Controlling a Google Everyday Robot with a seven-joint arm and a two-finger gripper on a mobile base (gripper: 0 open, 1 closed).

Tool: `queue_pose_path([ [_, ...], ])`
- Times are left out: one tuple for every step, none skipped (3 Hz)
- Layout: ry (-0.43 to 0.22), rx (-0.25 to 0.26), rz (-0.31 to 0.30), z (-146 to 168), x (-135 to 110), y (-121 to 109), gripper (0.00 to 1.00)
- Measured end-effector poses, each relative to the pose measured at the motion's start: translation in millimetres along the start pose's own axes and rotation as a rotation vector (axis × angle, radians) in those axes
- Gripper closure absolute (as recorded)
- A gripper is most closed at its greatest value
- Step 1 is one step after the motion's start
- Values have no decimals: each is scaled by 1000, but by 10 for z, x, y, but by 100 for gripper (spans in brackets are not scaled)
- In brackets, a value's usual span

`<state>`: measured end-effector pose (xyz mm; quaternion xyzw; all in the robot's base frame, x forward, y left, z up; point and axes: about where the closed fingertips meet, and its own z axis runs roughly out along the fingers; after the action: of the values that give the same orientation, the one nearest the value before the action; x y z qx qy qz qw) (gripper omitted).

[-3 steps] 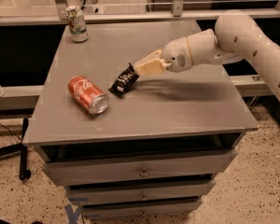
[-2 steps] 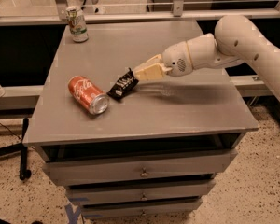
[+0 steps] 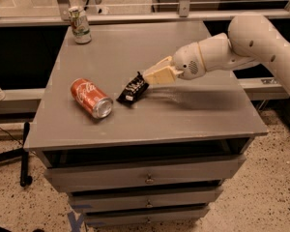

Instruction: Move rxbar chocolate near coke can

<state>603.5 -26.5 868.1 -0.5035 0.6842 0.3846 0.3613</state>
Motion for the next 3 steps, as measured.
queue_pose_path([
  [2,-3,6,-8,26,18,36],
  [-7,-21,17,46,49,54,12],
  [-9,1,19,-27,63,34,0],
])
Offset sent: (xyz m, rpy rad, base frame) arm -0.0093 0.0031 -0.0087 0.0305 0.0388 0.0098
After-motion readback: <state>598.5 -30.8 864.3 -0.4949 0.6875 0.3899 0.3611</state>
